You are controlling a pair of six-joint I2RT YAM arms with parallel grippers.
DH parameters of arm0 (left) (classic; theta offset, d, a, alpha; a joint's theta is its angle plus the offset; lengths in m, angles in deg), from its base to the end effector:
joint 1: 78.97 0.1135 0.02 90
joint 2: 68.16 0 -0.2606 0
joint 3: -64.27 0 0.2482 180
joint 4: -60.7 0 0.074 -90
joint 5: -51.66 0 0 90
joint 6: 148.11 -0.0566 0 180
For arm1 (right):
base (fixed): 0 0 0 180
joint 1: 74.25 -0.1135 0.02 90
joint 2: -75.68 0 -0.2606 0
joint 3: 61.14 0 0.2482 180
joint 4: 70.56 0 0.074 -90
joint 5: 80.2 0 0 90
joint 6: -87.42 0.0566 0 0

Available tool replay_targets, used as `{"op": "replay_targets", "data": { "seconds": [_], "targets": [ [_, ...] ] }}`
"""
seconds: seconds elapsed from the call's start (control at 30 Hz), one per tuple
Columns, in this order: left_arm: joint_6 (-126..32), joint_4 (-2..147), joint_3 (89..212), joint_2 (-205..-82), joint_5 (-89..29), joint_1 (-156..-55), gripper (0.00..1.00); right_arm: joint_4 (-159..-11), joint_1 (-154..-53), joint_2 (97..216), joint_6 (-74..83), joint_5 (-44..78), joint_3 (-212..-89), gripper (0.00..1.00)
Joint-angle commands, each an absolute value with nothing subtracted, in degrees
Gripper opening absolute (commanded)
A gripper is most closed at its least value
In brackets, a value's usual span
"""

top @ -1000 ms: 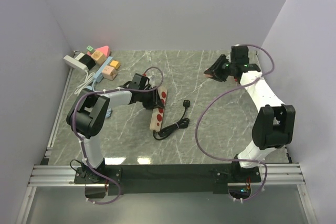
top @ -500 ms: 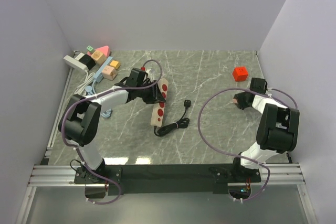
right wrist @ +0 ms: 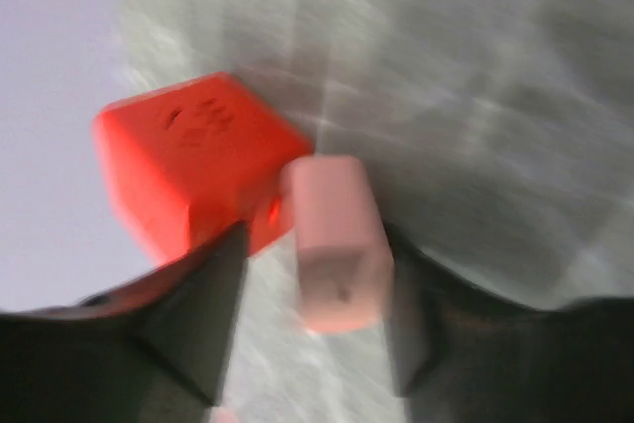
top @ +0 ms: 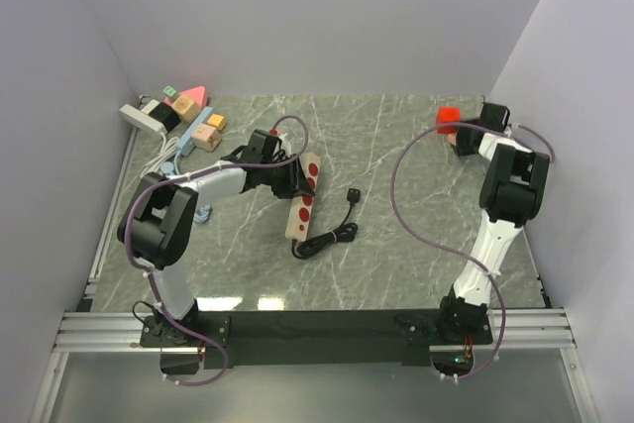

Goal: Pull the plug off the socket

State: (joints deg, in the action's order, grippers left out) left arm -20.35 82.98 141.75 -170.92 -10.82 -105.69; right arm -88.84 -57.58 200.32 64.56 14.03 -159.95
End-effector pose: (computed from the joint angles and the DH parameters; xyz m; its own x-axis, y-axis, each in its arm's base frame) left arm 0.3328 -0.1968 0.1700 -0.9359 -0.1369 -0.3247 0.1318 0.7186 -0.6828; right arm 0.4660 -0.1352 0.1290 -0.0422 0.9719 -0.2316 0.7058 0.1931 0.6816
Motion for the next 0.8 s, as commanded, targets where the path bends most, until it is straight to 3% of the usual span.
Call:
{"op": "replay_targets", "data": {
  "seconds": [0.0,0.13,0.3,0.4,0.43,0.5,0.53,0.57,0.77],
  "targets": [
    [-19.3,81.2,145.8,-172.7,-8.6,-106.3,0.01,-92.0,-57.6,203.8,63.4,19.7,-169.6,0.73],
    [-18.2,80.1,147.9,-175.6,-8.8,-107.3,0.01,-97.4,-57.8,199.8,60.1,21.4,-170.2,0.91],
    [-16.3,77.9,151.9,-180.5,-8.8,-109.8,0.01,-109.2,-59.3,182.8,54.1,15.9,-157.9,0.95],
    [-11.7,73.3,153.4,-184.4,-7.2,-111.2,0.19,-113.0,-61.5,173.7,48.6,14.6,-149.9,0.95],
    [-10.6,70.9,153.6,-185.9,-6.8,-111.5,0.39,-113.8,-63.8,170.5,44.9,15.0,-146.8,0.95],
    [-7.8,69.0,153.2,-186.8,-7.0,-111.6,0.61,-115.7,-66.8,168.2,41.3,14.8,-145.2,0.95],
    [-7.2,68.5,152.8,-186.8,-7.9,-111.6,0.87,-116.7,-70.3,166.4,37.5,15.2,-144.0,0.95],
    [-6.9,68.7,152.1,-186.6,-8.5,-111.6,0.99,-117.8,-72.6,165.8,36.1,14.8,-143.8,0.95],
    [-5.5,70.6,142.6,-172.8,-19.9,-109.6,0.99,-120.9,-91.2,163.9,33.5,10.2,-142.0,0.95]
  ]
}}
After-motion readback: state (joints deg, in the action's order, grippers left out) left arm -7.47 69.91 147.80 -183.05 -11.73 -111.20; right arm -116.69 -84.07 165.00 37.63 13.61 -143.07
